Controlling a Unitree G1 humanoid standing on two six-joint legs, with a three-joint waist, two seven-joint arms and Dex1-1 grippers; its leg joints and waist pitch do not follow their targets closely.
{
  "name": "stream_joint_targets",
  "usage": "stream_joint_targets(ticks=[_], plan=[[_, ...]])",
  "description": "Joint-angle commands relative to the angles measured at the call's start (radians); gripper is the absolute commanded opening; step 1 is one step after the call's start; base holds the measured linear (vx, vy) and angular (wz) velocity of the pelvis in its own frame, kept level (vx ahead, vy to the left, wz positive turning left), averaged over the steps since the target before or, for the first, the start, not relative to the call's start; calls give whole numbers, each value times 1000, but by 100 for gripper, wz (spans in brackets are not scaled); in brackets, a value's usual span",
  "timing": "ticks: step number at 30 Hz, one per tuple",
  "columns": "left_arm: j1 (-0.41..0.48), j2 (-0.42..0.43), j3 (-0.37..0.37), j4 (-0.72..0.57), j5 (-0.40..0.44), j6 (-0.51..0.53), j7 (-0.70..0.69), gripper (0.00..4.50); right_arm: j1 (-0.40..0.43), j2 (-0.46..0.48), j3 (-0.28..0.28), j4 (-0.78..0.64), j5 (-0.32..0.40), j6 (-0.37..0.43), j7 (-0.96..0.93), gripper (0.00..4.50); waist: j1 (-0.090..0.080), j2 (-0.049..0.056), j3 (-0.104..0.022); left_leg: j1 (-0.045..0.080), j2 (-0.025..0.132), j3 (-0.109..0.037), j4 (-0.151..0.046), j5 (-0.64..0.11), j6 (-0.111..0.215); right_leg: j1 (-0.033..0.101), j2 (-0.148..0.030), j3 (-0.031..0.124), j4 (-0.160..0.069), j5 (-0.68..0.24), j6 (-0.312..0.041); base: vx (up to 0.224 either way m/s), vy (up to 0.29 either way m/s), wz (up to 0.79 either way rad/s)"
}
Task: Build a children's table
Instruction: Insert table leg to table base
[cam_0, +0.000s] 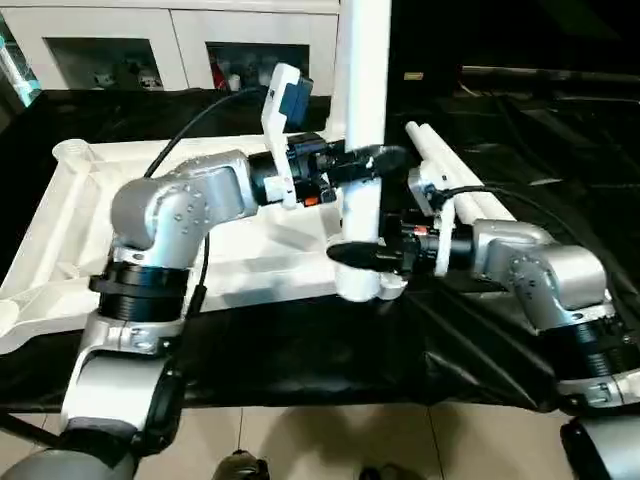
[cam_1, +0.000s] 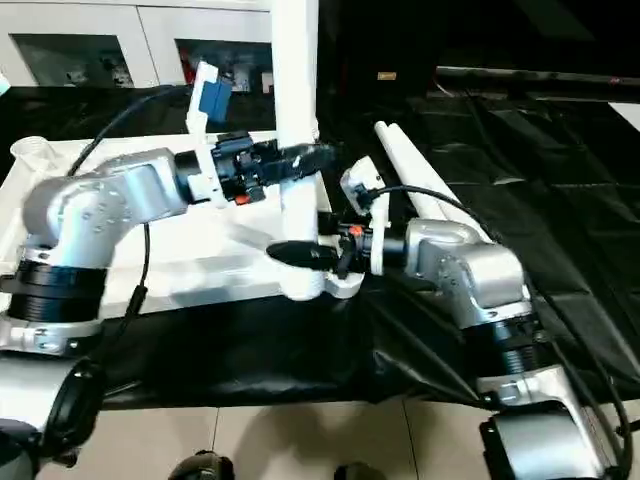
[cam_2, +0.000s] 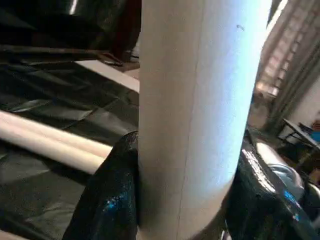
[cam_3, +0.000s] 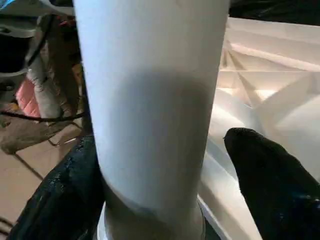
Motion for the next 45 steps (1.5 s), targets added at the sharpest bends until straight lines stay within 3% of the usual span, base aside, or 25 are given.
stream_joint_targets(ticks=[1,8,27,34,36,38,39,40,42,45], plan=[[-6,-2,-18,-39,-40,21,-39,188,1,-23,5,9,-17,14,-4,372,3,-7,-106,13,7,6,-54,-81,32,66,-58,35,-62,-100,-233,0,0,0],[-5,2,-31,-55,-54,42,-65,188,4,-40,24,-6,-1,38,49,372,3,-10,-107,14,8,4,-56,-98,19,66,-57,35,-63,-113,-229,0,0,0],[-3,10,-27,-67,-51,41,-83,188,22,-35,20,-14,28,61,71,207,4,-10,-108,14,8,4,-55,-96,18,65,-58,34,-63,-115,-227,0,0,0],[2,27,-46,-81,-42,25,-113,188,28,-35,18,-20,33,62,74,195,4,-7,-107,13,8,3,-56,-99,16,65,-58,34,-63,-118,-225,0,0,0],[-1,22,-43,-75,-43,25,-108,244,32,-31,15,-26,35,60,72,195,3,-5,-107,15,8,3,-56,-109,12,64,-58,34,-65,-122,-226,0,0,0],[-3,16,-24,-79,-72,46,-110,260,36,-27,12,-31,37,59,68,195,3,-6,-107,14,7,4,-55,-110,9,66,-58,34,-63,-116,-231,0,0,0],[-3,13,-16,-82,-83,53,-110,266,37,-25,11,-32,38,58,67,195,4,-1,-108,14,7,3,-55,-110,9,65,-58,34,-63,-115,-233,0,0,0],[-2,8,-8,-84,-83,41,-102,292,40,-22,7,-35,40,56,64,195,4,-3,-108,14,7,3,-55,-110,9,65,-57,34,-64,-112,-234,0,0,0],[2,1,4,-86,-77,20,-89,300,44,-15,2,-38,44,51,60,195,5,4,-110,14,7,2,-54,-111,10,67,-57,33,-63,-101,-239,0,0,0],[21,-26,62,-95,-105,-25,-64,310,60,1,-13,-55,55,38,49,195,6,1,-113,13,8,1,-54,-111,9,70,-58,33,-62,-81,-247,0,0,0]])
